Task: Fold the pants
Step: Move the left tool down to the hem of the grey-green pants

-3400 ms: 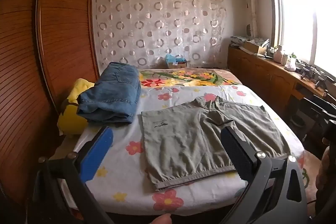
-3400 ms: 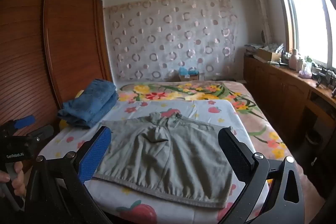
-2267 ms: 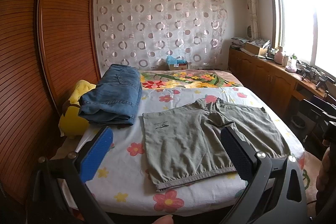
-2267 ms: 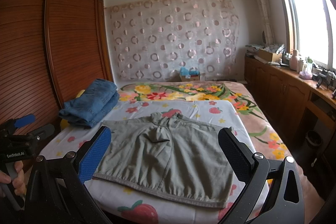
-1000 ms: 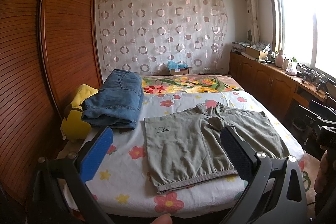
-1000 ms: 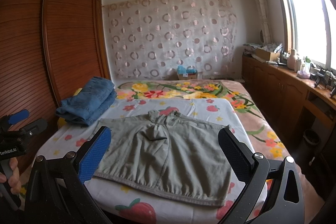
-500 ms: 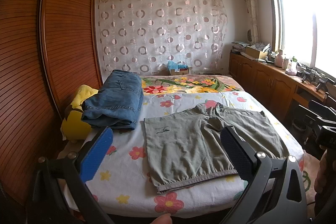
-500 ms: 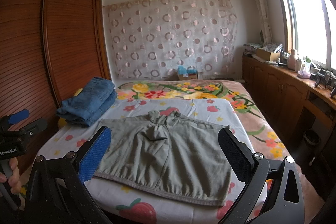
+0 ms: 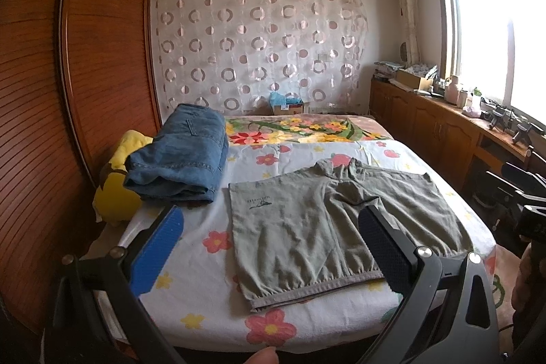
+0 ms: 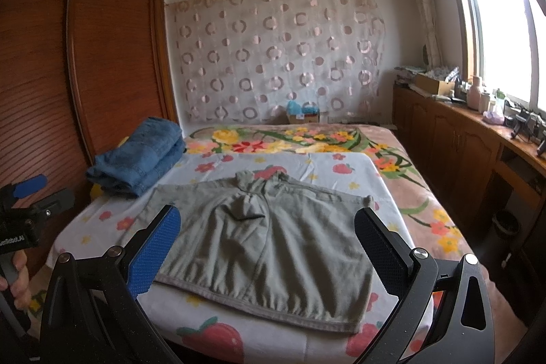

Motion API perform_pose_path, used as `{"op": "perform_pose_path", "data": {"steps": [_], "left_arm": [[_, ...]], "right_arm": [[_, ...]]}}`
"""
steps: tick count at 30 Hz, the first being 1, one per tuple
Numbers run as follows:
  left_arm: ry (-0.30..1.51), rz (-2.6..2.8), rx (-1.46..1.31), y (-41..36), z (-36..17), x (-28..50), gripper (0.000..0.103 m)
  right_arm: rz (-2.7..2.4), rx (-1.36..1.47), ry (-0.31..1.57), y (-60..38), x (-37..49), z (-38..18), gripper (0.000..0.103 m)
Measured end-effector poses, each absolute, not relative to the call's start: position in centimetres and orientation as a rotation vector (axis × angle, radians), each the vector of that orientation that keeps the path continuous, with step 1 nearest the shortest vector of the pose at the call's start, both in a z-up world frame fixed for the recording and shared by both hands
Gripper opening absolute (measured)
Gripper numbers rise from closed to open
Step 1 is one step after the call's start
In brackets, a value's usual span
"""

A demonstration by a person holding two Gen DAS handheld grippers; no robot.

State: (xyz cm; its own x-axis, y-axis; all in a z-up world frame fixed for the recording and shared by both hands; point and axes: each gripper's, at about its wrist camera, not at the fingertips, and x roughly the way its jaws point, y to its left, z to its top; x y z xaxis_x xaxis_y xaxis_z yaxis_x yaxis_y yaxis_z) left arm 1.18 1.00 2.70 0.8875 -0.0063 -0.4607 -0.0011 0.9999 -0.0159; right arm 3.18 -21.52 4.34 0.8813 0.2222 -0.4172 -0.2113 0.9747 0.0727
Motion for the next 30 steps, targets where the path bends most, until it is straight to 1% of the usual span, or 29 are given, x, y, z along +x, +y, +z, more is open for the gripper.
{"op": "perform_pose_path", "data": {"steps": [10,20,30], "left_arm": [[0.525,-0.042,-0.046,0.1,-1.6,4.2,0.103],[0.561,-0.051,-0.020,-1.8,-4.3,7.3,0.103],[0.672,-0.066,-0.006,-1.9,-7.1,9.5,0.103]], "right_arm": [[0.188,0.014,0.488,-23.9,5.2,1.6,0.103],[0.139,-0.003,0.551,-25.5,6.6,-1.0,0.103],[0.123,-0.010,0.601,-26.7,7.7,-3.4,0.103]]}}
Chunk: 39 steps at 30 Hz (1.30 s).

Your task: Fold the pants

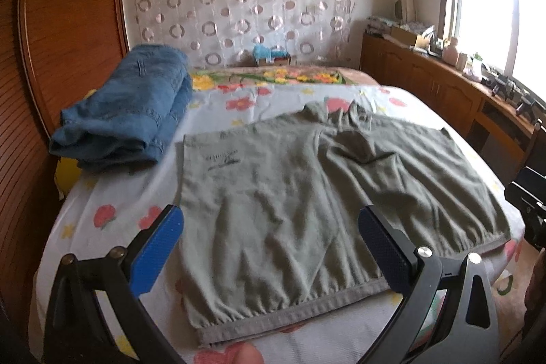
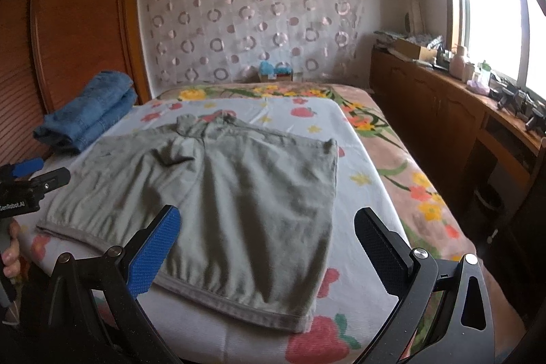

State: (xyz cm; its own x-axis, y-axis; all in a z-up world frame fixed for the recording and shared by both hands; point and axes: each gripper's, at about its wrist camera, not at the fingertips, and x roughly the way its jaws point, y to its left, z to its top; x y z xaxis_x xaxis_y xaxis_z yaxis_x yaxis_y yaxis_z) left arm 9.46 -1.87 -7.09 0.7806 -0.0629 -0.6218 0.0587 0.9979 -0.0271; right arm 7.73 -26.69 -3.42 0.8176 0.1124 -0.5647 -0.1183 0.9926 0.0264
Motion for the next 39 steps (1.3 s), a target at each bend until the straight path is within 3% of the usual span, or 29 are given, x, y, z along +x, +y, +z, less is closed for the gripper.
{"op": "perform_pose_path", "data": {"steps": [15,20,26,33,36,39], "left_arm": [[0.739,-0.150,-0.043,2.8,-8.9,8.2,0.102],[0.763,-0.162,-0.062,4.7,-9.0,7.2,0.095],[0.796,-0.173,-0.078,6.3,-9.7,5.6,0.076],[0.819,-0.191,-0.054,6.0,-10.5,4.4,0.039],[0.828,-0.185,-0.043,5.9,-10.8,4.5,0.033],[0.829,-0.176,-0.032,5.7,-10.9,4.6,0.033]], "right_arm": [[0.118,-0.027,0.698,-28.5,8.0,-6.4,0.102],[0.117,-0.023,0.706,-28.9,7.8,-6.8,0.102],[0.122,-0.022,0.707,-29.0,7.8,-6.9,0.102],[0.129,-0.017,0.708,-28.9,7.7,-7.0,0.102],[0.136,-0.015,0.706,-28.6,7.6,-7.2,0.102],[0.144,-0.016,0.707,-28.4,7.4,-7.2,0.102]]}}
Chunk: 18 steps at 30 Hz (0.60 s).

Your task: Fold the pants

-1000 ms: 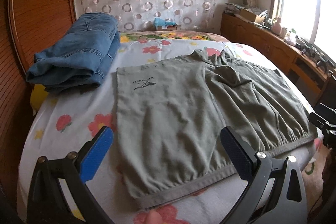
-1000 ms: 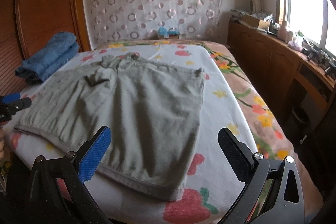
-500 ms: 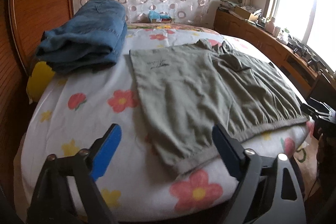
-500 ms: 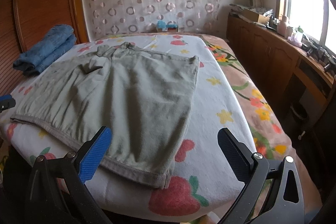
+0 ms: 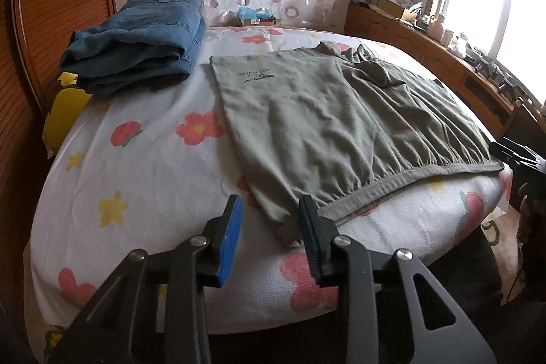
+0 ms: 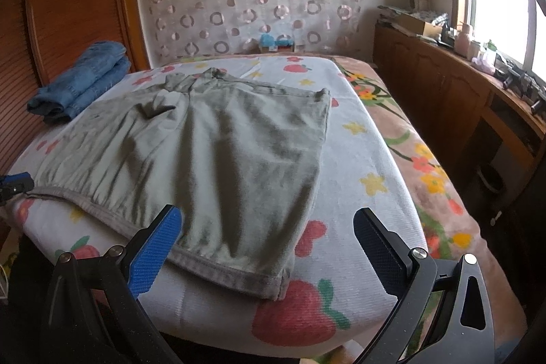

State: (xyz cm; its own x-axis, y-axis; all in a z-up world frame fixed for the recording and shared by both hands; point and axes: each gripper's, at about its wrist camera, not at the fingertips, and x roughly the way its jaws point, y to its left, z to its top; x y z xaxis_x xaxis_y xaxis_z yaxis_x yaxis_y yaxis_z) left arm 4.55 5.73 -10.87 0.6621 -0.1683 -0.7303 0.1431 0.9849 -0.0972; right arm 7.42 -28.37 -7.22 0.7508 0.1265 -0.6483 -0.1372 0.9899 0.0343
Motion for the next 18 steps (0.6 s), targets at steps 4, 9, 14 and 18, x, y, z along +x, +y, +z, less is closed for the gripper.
{"op": "perform_pose_path", "data": {"steps": [4,9,14,18], "left_arm": [[0.830,-0.159,0.014,5.0,-11.1,4.8,0.033],[0.833,-0.157,0.035,4.9,-11.0,5.0,0.032],[0.827,-0.188,0.066,3.8,-10.6,4.9,0.002],[0.800,-0.227,0.052,3.0,-9.1,5.1,0.000]], "right_arm": [[0.150,-0.014,0.713,-28.3,7.3,-7.4,0.102],[0.160,-0.010,0.716,-28.4,7.2,-7.7,0.102],[0.163,-0.005,0.716,-28.4,7.2,-7.8,0.102],[0.168,0.005,0.714,-28.5,7.2,-8.0,0.102]]}}
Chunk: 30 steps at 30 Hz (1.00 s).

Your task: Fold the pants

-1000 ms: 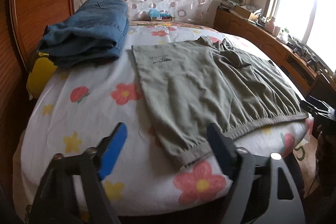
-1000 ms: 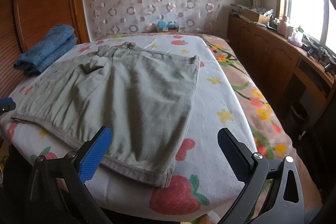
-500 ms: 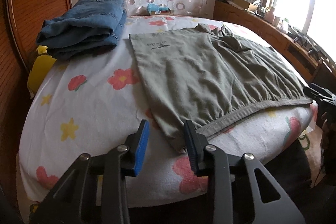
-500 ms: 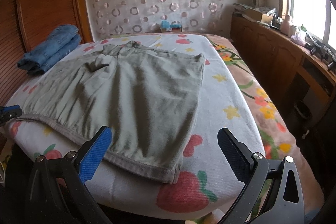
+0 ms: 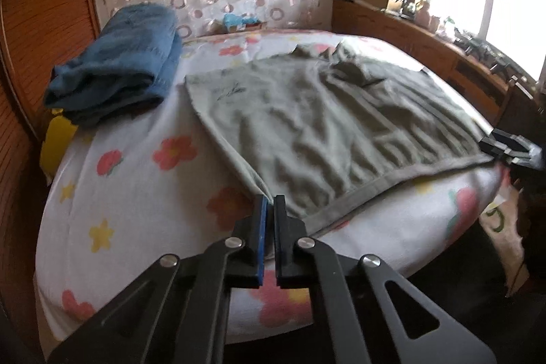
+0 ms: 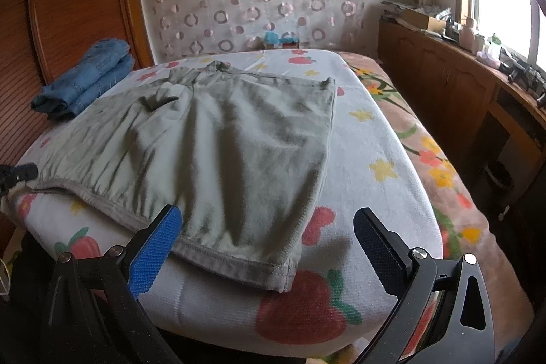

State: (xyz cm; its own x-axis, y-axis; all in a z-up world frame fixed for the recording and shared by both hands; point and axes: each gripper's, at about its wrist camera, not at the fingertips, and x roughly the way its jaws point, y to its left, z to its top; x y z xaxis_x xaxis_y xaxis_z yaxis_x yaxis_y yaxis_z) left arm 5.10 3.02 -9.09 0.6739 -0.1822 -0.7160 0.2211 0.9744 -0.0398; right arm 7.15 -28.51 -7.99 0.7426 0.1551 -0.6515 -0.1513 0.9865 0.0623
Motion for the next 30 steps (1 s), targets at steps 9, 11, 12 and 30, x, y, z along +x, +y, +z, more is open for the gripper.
{"op": "perform_pose_path", "data": {"steps": [9,11,12,30], "left_arm": [[0.728,-0.358,0.096,-1.6,-4.2,6.9,0.000],[0.720,-0.382,0.106,-2.6,-3.4,7.4,0.000],[0.717,-0.392,0.108,-3.0,-3.1,7.6,0.000],[0.684,-0.512,0.121,-11.0,0.1,11.1,0.000]], "right_arm": [[0.171,0.021,0.697,-29.2,6.9,-7.8,0.102],[0.173,0.025,0.694,-29.7,6.9,-7.5,0.102],[0.173,0.025,0.693,-29.7,6.9,-7.4,0.102],[0.173,0.033,0.653,-32.8,6.3,-5.1,0.102]]}}
